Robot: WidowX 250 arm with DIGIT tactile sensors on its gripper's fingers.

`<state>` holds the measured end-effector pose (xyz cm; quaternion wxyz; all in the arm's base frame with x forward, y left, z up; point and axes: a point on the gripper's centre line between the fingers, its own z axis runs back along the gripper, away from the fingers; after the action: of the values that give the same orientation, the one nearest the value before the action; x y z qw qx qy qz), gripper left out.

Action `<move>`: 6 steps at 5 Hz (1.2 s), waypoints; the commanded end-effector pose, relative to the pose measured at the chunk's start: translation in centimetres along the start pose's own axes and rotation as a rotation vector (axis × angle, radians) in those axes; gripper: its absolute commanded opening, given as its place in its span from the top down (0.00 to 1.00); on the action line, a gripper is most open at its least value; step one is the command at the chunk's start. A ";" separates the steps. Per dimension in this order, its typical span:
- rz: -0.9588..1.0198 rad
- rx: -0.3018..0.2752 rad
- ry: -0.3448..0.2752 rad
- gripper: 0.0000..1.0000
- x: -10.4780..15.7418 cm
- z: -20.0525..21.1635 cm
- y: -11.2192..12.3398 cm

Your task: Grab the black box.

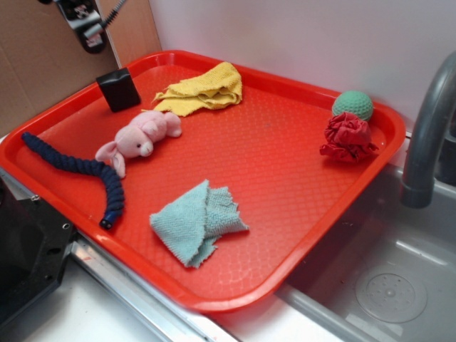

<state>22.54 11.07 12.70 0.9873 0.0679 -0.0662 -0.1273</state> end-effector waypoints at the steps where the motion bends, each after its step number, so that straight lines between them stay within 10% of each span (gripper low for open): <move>1: 0.030 0.055 -0.059 0.00 1.3 -3.0 3.0; 6: 0.074 0.041 -0.154 0.00 0.0 -4.7 2.8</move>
<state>23.11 13.81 6.58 0.9857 0.0602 -0.1242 -0.0963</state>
